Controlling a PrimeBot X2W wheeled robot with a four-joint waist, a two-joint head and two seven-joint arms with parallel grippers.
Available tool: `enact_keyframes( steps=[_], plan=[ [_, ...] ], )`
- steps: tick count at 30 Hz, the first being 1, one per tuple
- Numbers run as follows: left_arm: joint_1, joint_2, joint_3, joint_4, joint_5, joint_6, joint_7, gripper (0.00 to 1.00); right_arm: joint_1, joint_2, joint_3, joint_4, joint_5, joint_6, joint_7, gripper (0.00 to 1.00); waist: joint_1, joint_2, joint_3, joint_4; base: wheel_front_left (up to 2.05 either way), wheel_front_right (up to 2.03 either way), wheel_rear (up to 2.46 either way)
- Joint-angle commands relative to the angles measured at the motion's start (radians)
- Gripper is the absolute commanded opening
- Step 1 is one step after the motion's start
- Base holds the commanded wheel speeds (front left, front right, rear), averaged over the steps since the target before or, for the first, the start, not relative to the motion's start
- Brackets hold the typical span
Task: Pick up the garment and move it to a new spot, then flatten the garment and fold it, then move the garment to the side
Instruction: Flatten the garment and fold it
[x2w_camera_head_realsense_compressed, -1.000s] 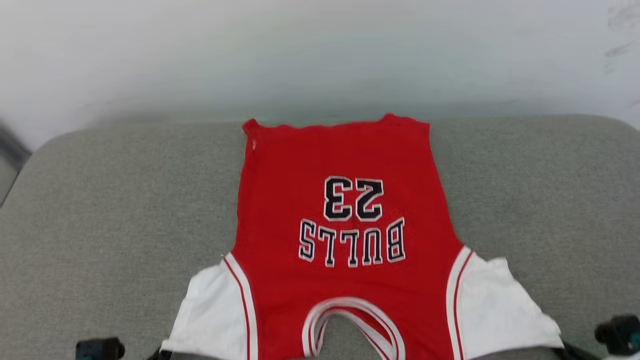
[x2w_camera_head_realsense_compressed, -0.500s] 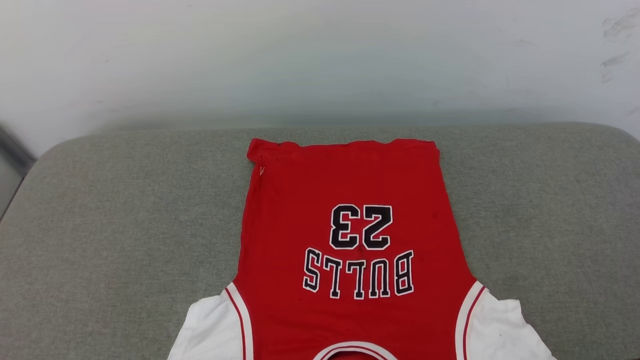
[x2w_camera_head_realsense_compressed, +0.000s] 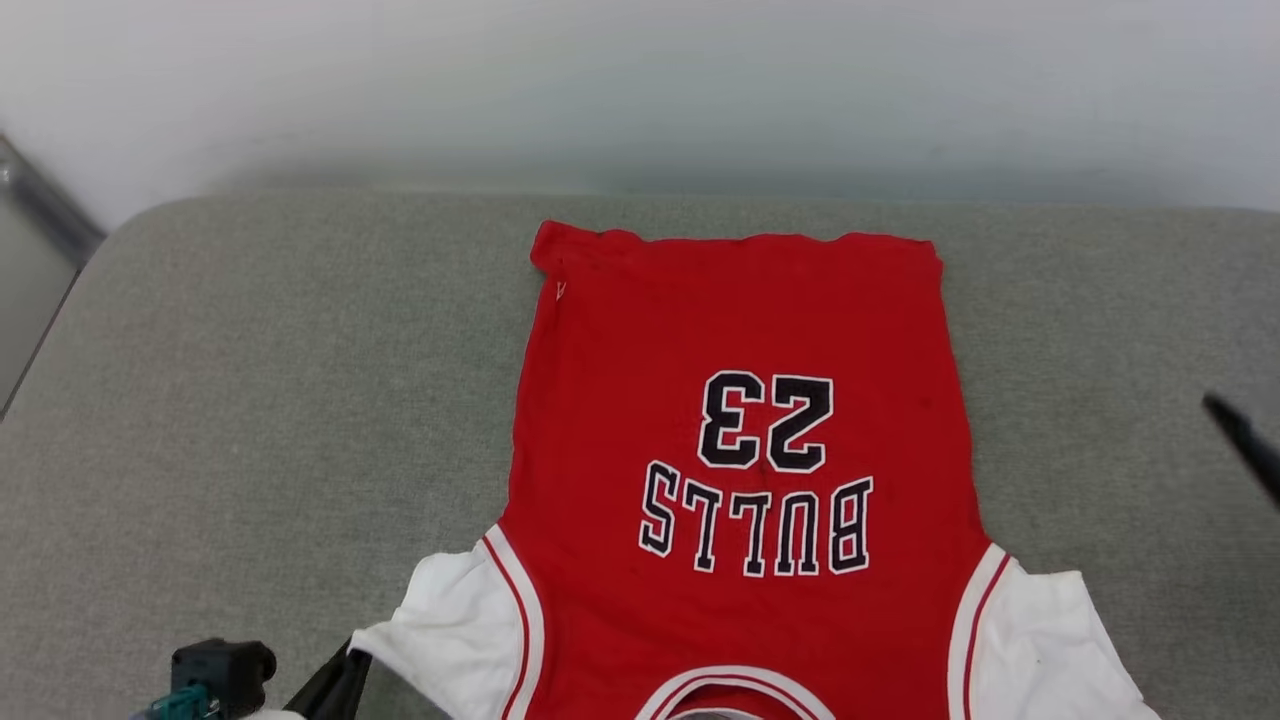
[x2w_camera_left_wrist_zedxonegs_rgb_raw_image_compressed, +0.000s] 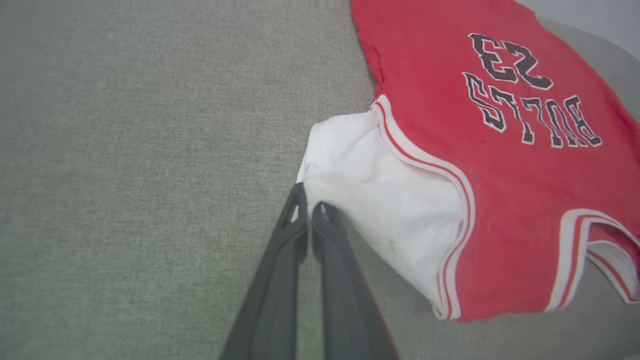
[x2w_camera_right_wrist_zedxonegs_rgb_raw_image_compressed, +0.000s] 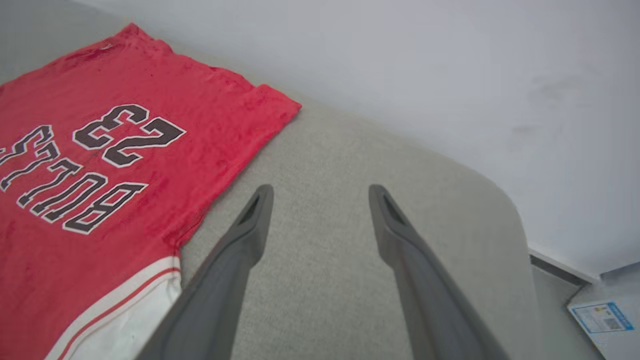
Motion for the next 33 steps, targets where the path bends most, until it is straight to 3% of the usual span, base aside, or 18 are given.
enact_keyframes(
  steps=[1, 5, 8, 16, 19, 25, 33],
  plan=[
    [-0.032, -0.005, 0.005, -0.014, 0.019, 0.007, -0.004, 0.0, -0.061, -0.013, -0.039, -0.04, -0.018, -0.001, 0.031, 1.0, -0.0001, 0.0, 0.053, 0.036, 0.0, 0.0, 0.0],
    [-0.088, -0.028, 0.011, -0.048, 0.066, 0.013, -0.006, 0.0, -0.247, -0.009, -0.12, -0.127, -0.011, -0.001, 0.167, 1.0, -0.0001, 0.0, 0.143, 0.082, 0.0, 0.0, 0.0],
    [-0.135, -0.051, 0.016, -0.073, 0.101, 0.011, -0.008, 0.0, -0.401, -0.021, -0.097, -0.14, -0.008, -0.001, 0.332, 1.0, -0.0001, 0.0, 0.225, 0.119, 0.0, 0.0, 0.0],
    [-0.225, -0.12, 0.024, -0.088, 0.176, -0.002, -0.012, 0.0, -0.801, 0.034, 0.038, 0.013, 0.063, -0.001, 0.885, 1.0, -0.0001, 0.0, 0.385, 0.206, 0.0, 0.0, 0.0],
    [-0.247, -0.142, 0.028, -0.092, 0.202, -0.003, -0.012, 0.0, -0.898, 0.066, 0.067, 0.074, 0.04, -0.001, 1.052, 1.0, -0.0001, 0.0, 0.429, 0.231, 0.0, 0.0, 0.0],
    [-0.281, -0.184, 0.033, -0.105, 0.246, -0.016, -0.013, 0.0, -0.997, 0.103, 0.081, 0.185, -0.049, -0.001, 1.183, 1.0, -0.0001, 0.0, 0.51, 0.278, 0.0, 0.0, 0.0],
    [-0.312, -0.225, 0.025, -0.101, 0.29, -0.035, -0.011, 0.0, -0.94, 0.116, 0.106, 0.262, -0.099, -0.001, 1.206, 1.0, -0.0001, 0.0, 0.589, 0.316, 0.0, 0.0, 0.0]
  ],
)
